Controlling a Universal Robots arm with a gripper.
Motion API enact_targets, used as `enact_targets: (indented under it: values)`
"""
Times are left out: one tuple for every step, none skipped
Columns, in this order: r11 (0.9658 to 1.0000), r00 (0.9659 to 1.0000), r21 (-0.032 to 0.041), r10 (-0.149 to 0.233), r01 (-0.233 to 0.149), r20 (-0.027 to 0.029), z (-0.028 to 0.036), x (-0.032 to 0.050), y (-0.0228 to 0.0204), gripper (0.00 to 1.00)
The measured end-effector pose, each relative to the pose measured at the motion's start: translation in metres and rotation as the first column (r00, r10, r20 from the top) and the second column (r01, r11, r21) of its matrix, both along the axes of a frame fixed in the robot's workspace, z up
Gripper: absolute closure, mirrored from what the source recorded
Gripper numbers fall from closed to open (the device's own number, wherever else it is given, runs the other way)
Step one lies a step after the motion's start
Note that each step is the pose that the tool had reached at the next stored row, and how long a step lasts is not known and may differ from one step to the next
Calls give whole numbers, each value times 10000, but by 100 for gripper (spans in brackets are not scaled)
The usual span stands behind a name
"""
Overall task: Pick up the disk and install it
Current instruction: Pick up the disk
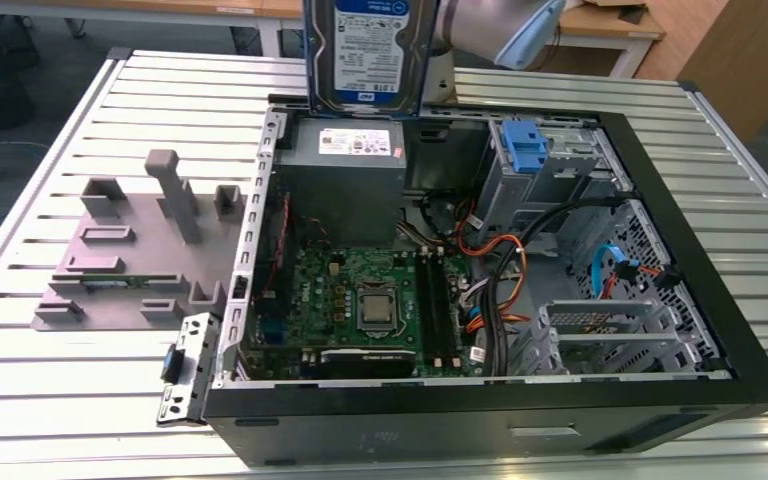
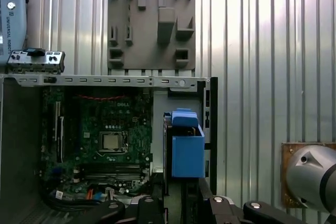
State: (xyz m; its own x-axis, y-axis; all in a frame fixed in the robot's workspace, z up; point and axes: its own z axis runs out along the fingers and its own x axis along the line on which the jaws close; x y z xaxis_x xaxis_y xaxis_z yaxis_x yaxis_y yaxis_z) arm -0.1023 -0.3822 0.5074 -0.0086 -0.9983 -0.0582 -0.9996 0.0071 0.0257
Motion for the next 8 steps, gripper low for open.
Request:
enact_targets:
  values:
    - [10000,10000,1,1,-1,0,-4,7,-27,65]
    - [10000,10000,1,1,-1,1,-8,15,-56,65]
    - [10000,10000,2,0,0,1,-13,23,-85,65]
    - [10000,10000,1,-1,1,1,-17,32,-114,65]
    - [10000,10000,0,0,0,0,-20,43,-142,65]
    - [10000,10000,0,1,-1,1,-28,64,-202,65]
    - [10000,10000,1,0,0,1,-32,75,-231,65]
    - [10000,10000,1,-1,1,0,-36,85,-260,65]
